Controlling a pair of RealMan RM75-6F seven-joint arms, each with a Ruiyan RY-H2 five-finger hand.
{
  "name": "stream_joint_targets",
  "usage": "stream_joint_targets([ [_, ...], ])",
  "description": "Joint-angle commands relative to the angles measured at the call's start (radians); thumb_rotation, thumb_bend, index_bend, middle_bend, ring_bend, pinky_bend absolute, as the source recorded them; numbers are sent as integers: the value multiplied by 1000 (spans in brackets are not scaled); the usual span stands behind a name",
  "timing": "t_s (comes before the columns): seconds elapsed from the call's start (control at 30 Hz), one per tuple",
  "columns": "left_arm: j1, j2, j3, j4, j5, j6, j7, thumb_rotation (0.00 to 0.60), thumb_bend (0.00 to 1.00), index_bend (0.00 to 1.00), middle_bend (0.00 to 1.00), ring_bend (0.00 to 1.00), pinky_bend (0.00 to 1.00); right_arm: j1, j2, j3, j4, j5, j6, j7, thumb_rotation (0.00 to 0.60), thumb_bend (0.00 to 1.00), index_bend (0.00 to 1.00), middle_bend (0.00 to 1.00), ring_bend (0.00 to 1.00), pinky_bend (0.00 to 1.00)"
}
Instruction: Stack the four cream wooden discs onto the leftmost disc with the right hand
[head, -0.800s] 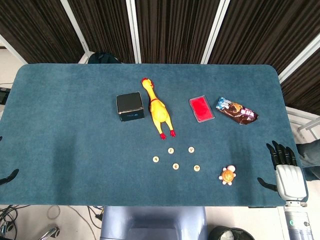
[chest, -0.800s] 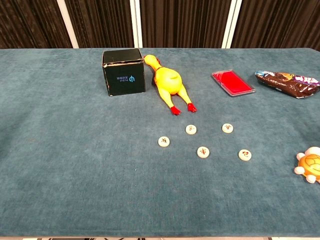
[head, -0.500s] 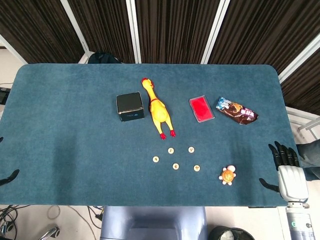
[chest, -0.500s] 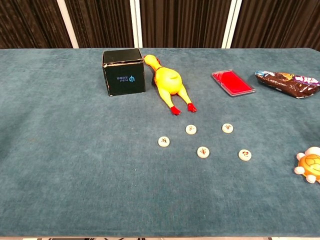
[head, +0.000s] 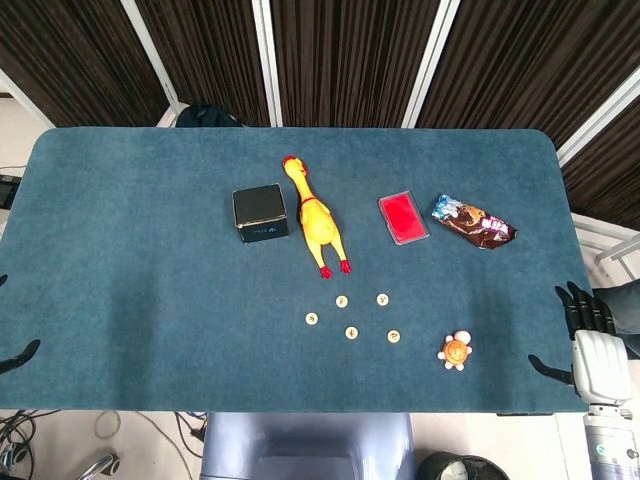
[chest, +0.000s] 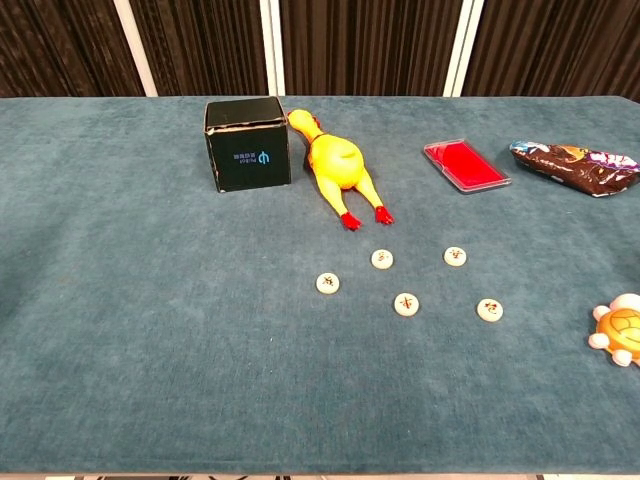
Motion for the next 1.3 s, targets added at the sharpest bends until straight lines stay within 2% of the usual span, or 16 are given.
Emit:
stream_joint_targets([
  [0.03, 1, 0, -1, -1, 0, 2, 0, 600, 173, 113, 0, 0, 72, 3, 0, -5, 3, -7, -7, 7, 600, 162, 106, 0, 0, 0],
  [0.3, 1, 1, -1, -6, -6, -3, -6, 600, 173, 114, 0, 0, 72, 8, -15, -23, -12, -19, -31, 28, 600, 163, 158, 0, 0, 0],
  [0.43, -1, 0, -1, -5, -10, -9, -5, 600, 173, 114, 0, 0, 72, 36, -29, -17, -50, -26, -59, -14, 600, 163, 180, 0, 0, 0],
  [0.73, 1, 0, -2, -10, -8, -4, -9, 600, 173, 114, 0, 0, 72, 174, -64, 25, -161, 62, -255, -168, 600, 175, 238, 0, 0, 0],
  [1.0, 1, 2, -3, -11, -11, -7, -19, 600, 173, 113, 0, 0, 72, 258, -202, 41, -187, 156, -307, -370, 600, 239, 287, 0, 0, 0],
  [1.13, 1, 4, -4, -11, -16, -10, -25, 600, 173, 113, 0, 0, 72, 304, -294, 48, -165, 224, -328, -468, 600, 274, 314, 0, 0, 0],
  [1.3, 1, 5, -5, -11, -21, -15, -29, 600, 173, 113, 0, 0, 72, 336, -391, 46, -135, 281, -328, -533, 600, 276, 345, 0, 0, 0],
])
